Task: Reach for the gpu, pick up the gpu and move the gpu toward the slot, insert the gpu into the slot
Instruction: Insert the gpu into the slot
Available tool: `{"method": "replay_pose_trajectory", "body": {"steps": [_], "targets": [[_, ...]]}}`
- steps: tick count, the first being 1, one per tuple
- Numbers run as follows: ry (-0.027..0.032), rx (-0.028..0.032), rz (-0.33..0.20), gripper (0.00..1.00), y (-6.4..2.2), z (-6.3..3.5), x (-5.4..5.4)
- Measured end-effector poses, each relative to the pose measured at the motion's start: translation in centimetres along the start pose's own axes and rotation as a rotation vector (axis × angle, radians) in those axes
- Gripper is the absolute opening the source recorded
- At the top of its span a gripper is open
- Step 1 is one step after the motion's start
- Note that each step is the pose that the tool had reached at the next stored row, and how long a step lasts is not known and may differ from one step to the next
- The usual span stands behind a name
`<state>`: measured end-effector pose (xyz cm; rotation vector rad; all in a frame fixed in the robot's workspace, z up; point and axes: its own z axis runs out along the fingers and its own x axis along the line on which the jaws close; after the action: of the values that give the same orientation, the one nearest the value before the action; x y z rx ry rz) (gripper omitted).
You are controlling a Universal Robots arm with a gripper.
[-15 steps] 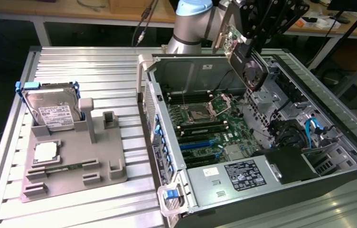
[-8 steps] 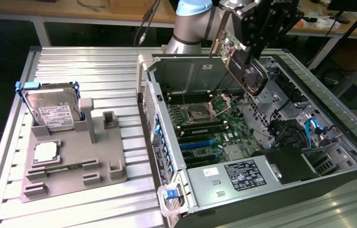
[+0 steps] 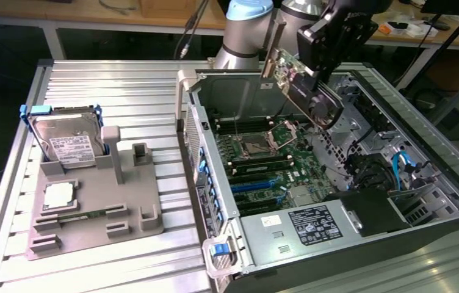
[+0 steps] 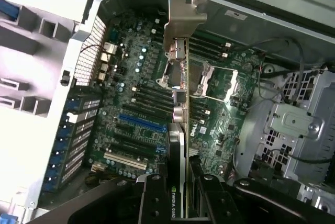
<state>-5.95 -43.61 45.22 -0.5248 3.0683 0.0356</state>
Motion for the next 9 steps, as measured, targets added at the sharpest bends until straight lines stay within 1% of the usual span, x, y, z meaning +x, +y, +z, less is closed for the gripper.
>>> {"method": "replay_pose_trajectory", "body": {"steps": [9], "targets": [[0.0030, -0.0055, -0.170, 0.27, -0.02, 1.44, 0.0]]}}
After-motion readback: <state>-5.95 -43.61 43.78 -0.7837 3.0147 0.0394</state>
